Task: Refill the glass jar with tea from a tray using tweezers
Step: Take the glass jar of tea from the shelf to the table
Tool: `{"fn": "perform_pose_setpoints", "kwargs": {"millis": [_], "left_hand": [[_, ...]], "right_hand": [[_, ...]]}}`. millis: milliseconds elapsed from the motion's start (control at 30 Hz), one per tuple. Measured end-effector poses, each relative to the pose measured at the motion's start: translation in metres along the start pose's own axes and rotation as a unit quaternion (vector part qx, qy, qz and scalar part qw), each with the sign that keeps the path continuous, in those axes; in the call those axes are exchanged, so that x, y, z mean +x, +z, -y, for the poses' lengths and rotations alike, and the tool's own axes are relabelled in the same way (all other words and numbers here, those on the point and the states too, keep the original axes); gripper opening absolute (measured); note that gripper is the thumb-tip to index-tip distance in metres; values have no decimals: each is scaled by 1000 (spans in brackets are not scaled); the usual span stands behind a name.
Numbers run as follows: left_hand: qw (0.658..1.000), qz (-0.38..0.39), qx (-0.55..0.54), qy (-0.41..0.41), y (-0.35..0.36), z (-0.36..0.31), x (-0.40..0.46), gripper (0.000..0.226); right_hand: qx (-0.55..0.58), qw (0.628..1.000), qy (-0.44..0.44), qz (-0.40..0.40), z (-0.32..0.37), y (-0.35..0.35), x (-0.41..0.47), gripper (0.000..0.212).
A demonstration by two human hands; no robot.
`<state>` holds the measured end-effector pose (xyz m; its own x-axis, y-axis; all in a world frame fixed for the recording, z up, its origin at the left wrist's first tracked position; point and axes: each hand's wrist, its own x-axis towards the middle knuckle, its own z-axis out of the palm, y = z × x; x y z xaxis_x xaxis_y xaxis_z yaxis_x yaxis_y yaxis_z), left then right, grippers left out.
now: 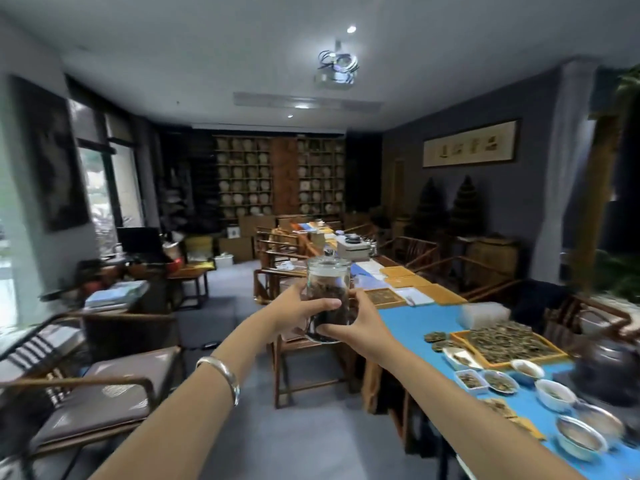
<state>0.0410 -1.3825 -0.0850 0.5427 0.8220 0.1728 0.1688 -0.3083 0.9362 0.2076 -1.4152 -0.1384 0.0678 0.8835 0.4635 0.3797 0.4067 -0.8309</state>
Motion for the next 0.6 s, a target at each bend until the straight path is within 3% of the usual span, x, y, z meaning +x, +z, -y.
{"fn": "perform_pose_setpoints", "kwargs": {"millis": [233, 500, 600], "left_hand": [[997, -59, 22, -55, -57, 56, 84, 65], [997, -37, 46, -43, -85, 83, 246, 44], [997, -36, 53, -39, -91, 89, 303, 51]], "right_hand": [[18, 998, 11, 59, -58, 39, 98, 67], [35, 998, 23, 44, -141, 19, 242, 67], [50, 998, 24, 38, -169, 11, 290, 65]]}}
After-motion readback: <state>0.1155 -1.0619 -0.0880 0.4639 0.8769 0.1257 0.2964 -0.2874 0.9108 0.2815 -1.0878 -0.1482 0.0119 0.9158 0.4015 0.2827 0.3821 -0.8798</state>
